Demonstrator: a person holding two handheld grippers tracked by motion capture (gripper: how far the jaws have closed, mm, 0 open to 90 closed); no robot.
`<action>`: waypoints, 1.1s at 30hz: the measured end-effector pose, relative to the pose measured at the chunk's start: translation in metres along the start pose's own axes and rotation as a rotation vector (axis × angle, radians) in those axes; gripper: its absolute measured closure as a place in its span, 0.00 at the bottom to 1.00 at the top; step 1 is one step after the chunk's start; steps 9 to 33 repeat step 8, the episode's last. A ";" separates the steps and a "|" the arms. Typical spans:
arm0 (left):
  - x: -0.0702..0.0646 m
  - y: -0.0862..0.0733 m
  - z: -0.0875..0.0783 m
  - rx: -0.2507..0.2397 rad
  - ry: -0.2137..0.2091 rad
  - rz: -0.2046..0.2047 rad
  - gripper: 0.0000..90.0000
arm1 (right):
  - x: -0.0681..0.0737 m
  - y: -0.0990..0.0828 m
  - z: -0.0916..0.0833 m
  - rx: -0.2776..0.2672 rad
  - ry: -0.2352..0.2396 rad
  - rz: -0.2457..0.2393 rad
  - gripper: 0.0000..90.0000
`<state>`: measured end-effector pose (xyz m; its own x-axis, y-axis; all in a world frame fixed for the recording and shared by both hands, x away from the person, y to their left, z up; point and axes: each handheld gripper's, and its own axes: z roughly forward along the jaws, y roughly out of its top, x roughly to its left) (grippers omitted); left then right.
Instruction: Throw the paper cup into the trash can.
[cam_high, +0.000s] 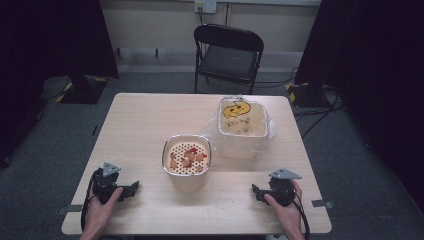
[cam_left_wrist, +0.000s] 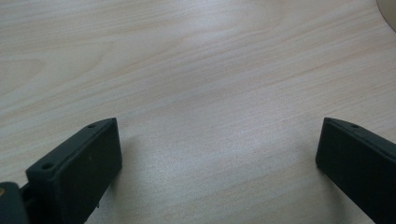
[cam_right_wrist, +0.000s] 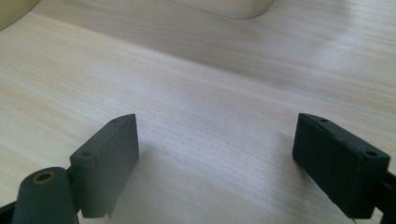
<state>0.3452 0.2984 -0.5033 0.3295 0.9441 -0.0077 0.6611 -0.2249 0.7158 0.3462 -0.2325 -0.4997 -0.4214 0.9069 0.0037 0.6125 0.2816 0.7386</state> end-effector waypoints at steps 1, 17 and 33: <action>0.000 0.000 0.000 0.000 0.001 0.001 0.00 | 0.001 0.001 0.001 0.005 -0.011 -0.017 0.14; 0.000 0.000 0.000 0.000 0.001 0.001 0.00 | 0.000 0.001 0.002 0.009 -0.008 -0.020 0.13; 0.000 0.000 0.000 0.000 0.001 0.001 0.00 | 0.000 0.001 0.002 0.009 -0.008 -0.020 0.13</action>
